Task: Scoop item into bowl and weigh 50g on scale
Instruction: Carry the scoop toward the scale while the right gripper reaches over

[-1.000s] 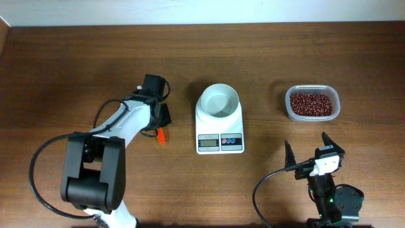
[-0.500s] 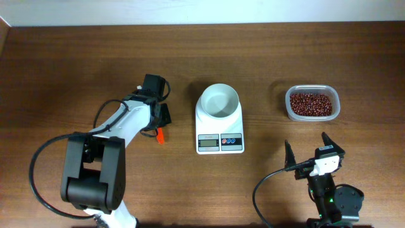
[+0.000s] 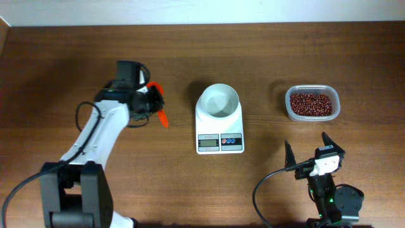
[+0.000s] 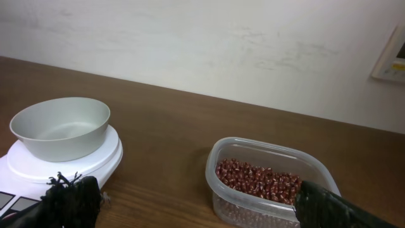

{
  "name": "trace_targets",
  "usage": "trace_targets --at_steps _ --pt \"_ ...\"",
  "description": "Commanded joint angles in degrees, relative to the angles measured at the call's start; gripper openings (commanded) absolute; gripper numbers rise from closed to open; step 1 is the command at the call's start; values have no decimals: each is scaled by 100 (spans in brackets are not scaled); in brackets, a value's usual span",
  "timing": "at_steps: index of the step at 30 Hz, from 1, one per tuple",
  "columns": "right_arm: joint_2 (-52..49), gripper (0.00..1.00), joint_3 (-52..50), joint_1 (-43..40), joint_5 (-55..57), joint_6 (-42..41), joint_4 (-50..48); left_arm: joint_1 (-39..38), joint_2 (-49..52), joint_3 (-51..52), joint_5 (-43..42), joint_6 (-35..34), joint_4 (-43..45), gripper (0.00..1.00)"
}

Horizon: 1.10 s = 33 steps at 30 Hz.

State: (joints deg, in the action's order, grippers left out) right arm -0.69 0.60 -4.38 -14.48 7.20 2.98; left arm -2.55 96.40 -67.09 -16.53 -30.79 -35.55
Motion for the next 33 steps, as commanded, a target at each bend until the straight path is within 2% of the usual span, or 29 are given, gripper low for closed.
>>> trace_targets --at_steps 1,4,9,15,19,23,26,29,33 --pt "28 99 -28 28 -9 -59 24 426 -85 -72 -2065 -452 -7 7" --pt "28 99 -28 28 -9 -59 24 485 -85 -72 -2627 -1032 -7 7" --pt "28 99 -28 28 -9 -59 24 483 -85 -72 -2986 -2135 -7 3" --pt "28 99 -28 24 61 4 7 479 -85 -72 -3069 -2149 -7 8" --pt "28 99 -28 24 74 2 -70 479 -85 -72 -3399 -2151 28 0" --pt "28 99 -28 24 -170 -155 -553 479 -85 -72 -3620 -2149 35 0" --pt "28 99 57 24 -595 -258 -898 479 -85 -72 -4116 -2151 59 0" --pt "-72 99 485 24 -590 -756 -730 479 -85 -72 -4400 -2317 146 0" --pt "-879 99 1600 24 -592 -817 -129 479 -85 -72 -4568 -2625 168 0"
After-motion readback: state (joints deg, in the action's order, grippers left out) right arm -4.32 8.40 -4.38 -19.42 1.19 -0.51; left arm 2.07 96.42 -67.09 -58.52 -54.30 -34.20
